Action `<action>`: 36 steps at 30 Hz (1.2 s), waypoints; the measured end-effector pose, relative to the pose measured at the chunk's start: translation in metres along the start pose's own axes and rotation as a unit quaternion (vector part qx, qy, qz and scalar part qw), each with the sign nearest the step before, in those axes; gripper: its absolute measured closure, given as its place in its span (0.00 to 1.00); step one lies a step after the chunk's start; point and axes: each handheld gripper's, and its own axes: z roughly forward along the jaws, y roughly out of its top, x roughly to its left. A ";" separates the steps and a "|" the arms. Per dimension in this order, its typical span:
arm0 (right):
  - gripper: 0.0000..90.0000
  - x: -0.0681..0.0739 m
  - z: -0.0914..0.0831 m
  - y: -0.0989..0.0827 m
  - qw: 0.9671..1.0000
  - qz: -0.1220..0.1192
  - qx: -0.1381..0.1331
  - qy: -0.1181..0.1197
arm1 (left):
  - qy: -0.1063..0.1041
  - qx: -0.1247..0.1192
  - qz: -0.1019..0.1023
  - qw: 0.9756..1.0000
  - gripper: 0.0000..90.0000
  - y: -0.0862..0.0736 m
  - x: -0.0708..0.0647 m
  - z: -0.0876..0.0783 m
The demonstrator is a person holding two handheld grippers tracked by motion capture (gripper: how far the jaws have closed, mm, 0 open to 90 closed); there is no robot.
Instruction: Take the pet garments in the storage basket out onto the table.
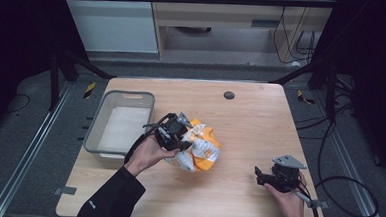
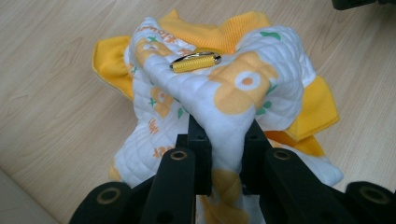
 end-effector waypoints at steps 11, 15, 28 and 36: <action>0.12 0.000 0.000 0.000 1.000 -0.002 -0.002 -0.001 | -0.017 0.005 0.003 1.000 0.88 -0.004 -0.006 0.020; 0.12 -0.001 0.000 0.000 1.000 -0.002 -0.001 -0.002 | -0.023 0.007 0.009 1.000 0.88 -0.005 -0.011 0.029; 0.12 -0.001 0.000 0.000 1.000 -0.003 -0.001 -0.002 | -0.038 0.027 0.022 0.999 0.85 -0.011 -0.020 0.052; 0.12 -0.001 0.000 0.000 1.000 -0.004 -0.001 -0.002 | -0.042 0.034 0.023 0.998 0.74 -0.013 -0.020 0.055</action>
